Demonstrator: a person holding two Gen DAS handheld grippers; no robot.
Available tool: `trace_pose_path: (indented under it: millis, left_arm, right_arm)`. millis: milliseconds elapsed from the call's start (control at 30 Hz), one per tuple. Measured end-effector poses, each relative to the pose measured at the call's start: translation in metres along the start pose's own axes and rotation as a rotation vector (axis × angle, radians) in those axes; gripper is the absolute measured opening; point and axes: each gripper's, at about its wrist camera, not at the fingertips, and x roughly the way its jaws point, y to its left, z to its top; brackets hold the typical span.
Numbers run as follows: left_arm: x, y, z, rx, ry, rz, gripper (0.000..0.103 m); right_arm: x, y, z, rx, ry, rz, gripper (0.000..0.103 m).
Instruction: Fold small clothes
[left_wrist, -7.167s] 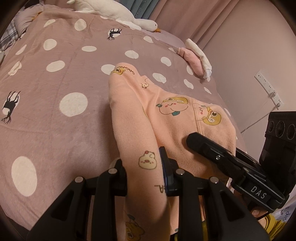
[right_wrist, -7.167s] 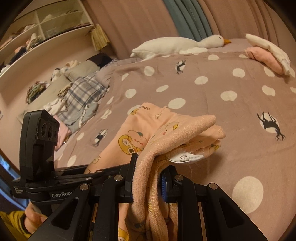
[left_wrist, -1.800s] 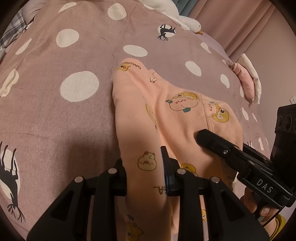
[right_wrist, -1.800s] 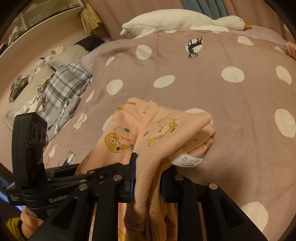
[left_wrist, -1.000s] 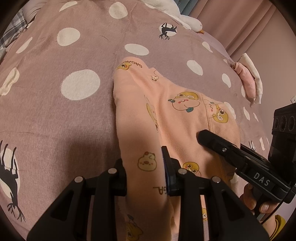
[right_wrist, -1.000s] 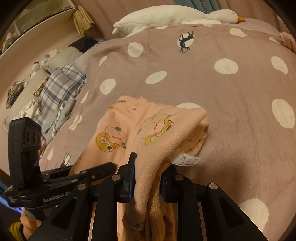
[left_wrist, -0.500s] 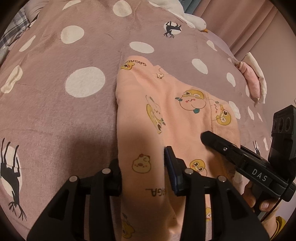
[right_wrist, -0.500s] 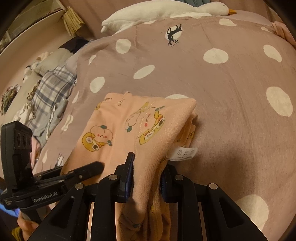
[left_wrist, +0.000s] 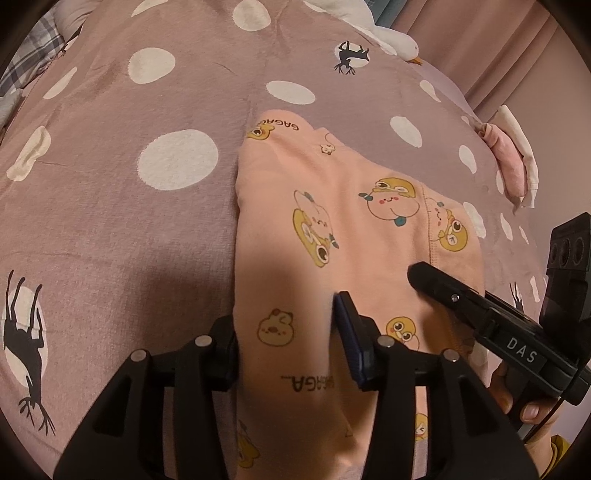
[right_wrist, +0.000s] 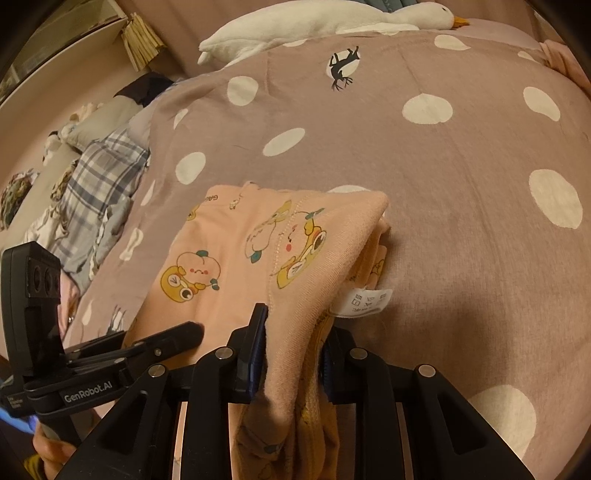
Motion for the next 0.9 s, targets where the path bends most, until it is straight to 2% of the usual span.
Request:
trace_pose_path:
  millis: [900]
  left_arm:
    - [-0.0050,0.0034,-0.0039,-0.013,0.015,0.050,0.060]
  right_arm:
    - [-0.0025,-0.0033,-0.0008,0.017,0.010,-0.003,0.028]
